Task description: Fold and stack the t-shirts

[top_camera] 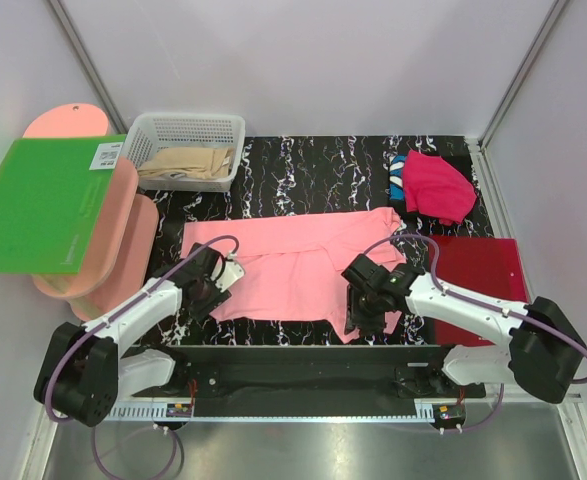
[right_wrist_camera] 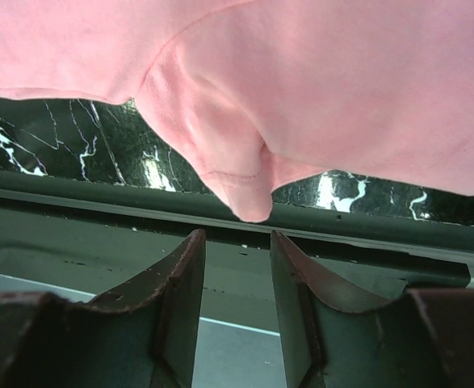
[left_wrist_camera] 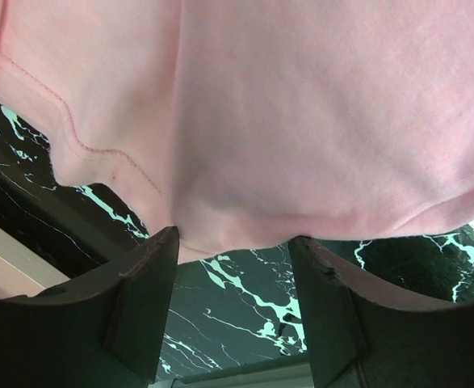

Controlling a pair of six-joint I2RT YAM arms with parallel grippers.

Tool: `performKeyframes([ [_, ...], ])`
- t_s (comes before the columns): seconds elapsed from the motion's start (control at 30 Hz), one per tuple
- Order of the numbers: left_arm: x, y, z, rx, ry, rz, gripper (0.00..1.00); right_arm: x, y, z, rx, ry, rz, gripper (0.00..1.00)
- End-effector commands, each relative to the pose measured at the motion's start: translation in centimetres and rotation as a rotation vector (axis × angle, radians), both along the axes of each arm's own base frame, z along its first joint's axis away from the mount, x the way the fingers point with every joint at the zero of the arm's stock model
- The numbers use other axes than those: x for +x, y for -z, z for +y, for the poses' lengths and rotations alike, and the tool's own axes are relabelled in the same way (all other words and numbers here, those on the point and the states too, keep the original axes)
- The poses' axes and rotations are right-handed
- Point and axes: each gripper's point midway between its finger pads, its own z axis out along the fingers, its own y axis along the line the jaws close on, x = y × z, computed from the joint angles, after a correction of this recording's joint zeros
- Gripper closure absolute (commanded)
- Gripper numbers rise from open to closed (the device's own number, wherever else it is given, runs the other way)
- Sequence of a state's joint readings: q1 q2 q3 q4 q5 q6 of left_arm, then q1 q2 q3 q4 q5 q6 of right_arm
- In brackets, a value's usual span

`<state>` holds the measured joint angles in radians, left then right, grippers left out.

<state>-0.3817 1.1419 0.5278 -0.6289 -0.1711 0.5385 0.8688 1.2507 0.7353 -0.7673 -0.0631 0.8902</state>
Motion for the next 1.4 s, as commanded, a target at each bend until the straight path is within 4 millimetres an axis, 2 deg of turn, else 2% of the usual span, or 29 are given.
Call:
performKeyframes([
  [0.0, 1.7, -0.7, -1.0, -0.042, 0.008, -0.054, 0.38, 1.0, 0.2, 0.6, 0.005, 0.028, -0.04, 0.54],
  [0.33, 2.1, 0.0, -1.2, -0.042, 0.007, -0.044, 0.46, 1.1, 2.3, 0.1, -0.045, 0.023, -0.028, 0.59],
  [0.47, 2.3, 0.0, -1.1, -0.035, 0.009, -0.051, 0.48, 1.2, 2.4, 0.2, -0.046, 0.025, -0.028, 0.66],
  [0.57, 2.3, 0.1, -1.0, -0.031, 0.006, -0.054, 0.52, 1.3, 2.2, 0.3, -0.039, 0.028, -0.033, 0.79],
  [0.6, 2.4, 0.1, -1.0, -0.031, 0.006, -0.056, 0.54, 1.3, 2.2, 0.4, -0.037, 0.028, -0.034, 0.87],
  [0.7, 2.5, 0.2, -0.9, -0.03, 0.004, -0.058, 0.57, 1.4, 2.0, 0.5, -0.034, 0.028, -0.037, 0.99],
  [0.8, 2.6, 0.1, -0.7, -0.018, 0.005, -0.064, 0.64, 1.2, 1.7, 0.4, -0.025, 0.024, -0.034, 1.0],
  [0.93, 2.8, -0.6, -0.2, -0.002, 0.01, -0.086, 0.86, 0.1, 0.9, -0.2, -0.026, 0.024, -0.006, 1.0],
  [0.97, 2.8, -0.8, 0.0, 0.002, 0.015, -0.093, 0.95, 0.0, 0.5, -0.3, -0.016, 0.028, -0.008, 1.0],
  [1.0, 2.7, -0.9, 0.2, 0.005, 0.015, -0.09, 0.99, -0.2, 0.1, -0.4, -0.011, 0.026, -0.003, 1.0],
  [1.17, 2.8, -2.0, 0.7, 0.006, 0.013, -0.115, 1.0, -1.2, -1.4, -1.1, 0.002, 0.027, 0.003, 1.0],
  [1.37, 2.3, -2.3, 1.1, 0.015, 0.02, -0.109, 1.0, -1.9, -1.8, -1.8, -0.005, 0.02, 0.018, 1.0],
])
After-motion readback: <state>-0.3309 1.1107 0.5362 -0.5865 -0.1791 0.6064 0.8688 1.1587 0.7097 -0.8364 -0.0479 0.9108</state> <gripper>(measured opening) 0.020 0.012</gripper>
